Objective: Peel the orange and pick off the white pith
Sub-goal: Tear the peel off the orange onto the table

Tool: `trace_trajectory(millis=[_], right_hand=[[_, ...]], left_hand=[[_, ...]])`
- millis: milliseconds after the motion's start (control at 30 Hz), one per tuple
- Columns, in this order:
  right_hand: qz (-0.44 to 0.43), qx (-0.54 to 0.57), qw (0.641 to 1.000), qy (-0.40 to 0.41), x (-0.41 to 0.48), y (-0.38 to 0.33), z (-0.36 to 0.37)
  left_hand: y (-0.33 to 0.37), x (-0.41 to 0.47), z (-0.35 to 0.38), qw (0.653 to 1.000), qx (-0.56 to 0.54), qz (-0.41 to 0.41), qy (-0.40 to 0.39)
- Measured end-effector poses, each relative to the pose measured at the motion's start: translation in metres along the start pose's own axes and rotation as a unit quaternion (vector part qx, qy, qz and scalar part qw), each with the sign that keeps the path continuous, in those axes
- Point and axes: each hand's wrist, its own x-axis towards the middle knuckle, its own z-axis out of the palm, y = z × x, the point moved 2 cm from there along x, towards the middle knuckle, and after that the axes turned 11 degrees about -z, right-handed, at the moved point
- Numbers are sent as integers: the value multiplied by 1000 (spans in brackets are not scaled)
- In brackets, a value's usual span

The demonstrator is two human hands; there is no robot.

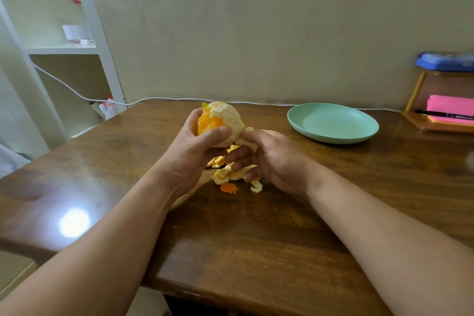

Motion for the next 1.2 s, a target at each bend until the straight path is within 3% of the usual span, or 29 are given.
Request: trace_trajectory(millis=[167,300,567,667,900,967,1033,1133,1200], right_hand=[[-59,-60,993,77,4,1,-10],[-106,-181,968,139,5,-2,-18],[-130,-335,928,98,5,-3,-12],[-142,-303,938,86,6,-2,-11],[-133,-79,985,81,5,-1,-4],[-116,-71,986,98,6,0,-5],[-104,-177,973,107,5,-1,-12],[-103,-380,918,45,1,-3,-14],[-103,-382,918,26,1,-3,-11]], left_hand=[[1,-4,4,993,114,-6,23],[-2,-5,11,994,95,-5,59],[-4,-8,11,985,126,17,120],[-5,-4,8,988,76,1,131],[-3,4,2,990,-120,-29,69],[-3,6,-1,987,-138,-27,74],[-3,6,-3,989,-119,-13,89],[-4,6,-1,994,-59,-7,90],[-5,5,-1,996,-15,-13,88]])
